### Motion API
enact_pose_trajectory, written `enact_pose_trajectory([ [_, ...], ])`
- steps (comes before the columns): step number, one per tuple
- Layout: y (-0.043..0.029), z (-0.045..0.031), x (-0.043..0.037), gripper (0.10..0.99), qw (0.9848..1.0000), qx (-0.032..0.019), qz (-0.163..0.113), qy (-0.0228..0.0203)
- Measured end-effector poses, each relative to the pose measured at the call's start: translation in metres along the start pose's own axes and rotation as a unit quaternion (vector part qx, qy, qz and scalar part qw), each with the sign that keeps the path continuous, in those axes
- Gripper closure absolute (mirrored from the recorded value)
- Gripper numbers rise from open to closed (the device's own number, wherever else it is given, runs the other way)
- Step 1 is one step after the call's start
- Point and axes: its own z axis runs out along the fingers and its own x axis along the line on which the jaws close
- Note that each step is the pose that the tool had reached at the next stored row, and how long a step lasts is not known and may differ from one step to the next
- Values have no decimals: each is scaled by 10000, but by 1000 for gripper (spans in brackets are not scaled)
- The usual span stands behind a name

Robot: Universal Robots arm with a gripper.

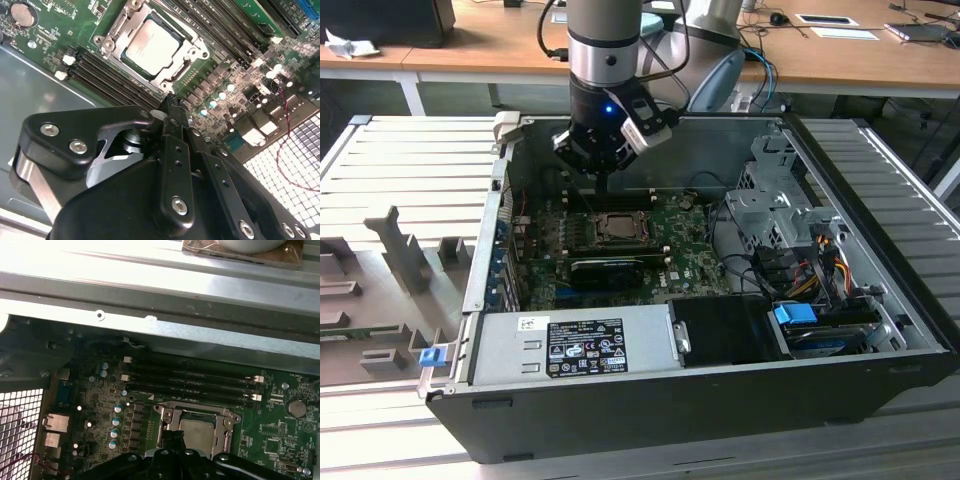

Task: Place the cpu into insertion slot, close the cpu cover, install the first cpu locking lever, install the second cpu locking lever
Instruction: 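Install the first cpu locking lever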

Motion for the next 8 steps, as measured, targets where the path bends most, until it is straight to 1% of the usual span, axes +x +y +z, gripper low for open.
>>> enact_pose_trajectory([
  [3,3,1,27,980,10000,1,-4,-9],
  [5,10,3,74,980,10000,2,-7,-11],
  [8,29,14,211,980,10000,4,-8,-23],
])
